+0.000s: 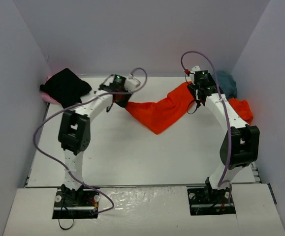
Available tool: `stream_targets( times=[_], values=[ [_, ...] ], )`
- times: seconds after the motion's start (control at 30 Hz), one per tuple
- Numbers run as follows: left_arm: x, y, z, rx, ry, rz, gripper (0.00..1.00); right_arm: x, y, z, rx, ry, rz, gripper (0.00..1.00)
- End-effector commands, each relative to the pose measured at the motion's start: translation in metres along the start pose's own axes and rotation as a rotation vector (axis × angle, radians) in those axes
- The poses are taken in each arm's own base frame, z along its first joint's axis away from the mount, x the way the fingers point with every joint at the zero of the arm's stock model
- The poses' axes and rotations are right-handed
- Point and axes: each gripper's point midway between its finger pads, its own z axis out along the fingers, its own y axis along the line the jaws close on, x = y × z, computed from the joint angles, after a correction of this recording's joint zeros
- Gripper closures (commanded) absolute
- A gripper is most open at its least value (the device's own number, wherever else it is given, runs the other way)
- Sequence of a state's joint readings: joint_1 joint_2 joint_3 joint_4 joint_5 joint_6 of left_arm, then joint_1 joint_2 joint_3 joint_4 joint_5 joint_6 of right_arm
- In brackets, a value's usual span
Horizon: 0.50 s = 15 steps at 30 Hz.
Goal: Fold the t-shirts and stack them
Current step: Flatten the tshirt out
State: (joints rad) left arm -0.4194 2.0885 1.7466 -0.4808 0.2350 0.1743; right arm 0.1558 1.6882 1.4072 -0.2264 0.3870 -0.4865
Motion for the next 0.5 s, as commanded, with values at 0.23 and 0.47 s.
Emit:
stream_targets(
  times=[0.23,0.47],
  values=[
    [-0.074,0.180,-0.268,-0.477,-0.443,-0.135,1.00,-0.034,0.017,-0.006,-0.106,-0.108,0.086,0.35],
    [-0.076,0.069,-0.219,-0.223,-0.343,0.019,1.00,-0.039,0.035,-0.015,-0.154,-0.130,0.053,0.35]
  ],
)
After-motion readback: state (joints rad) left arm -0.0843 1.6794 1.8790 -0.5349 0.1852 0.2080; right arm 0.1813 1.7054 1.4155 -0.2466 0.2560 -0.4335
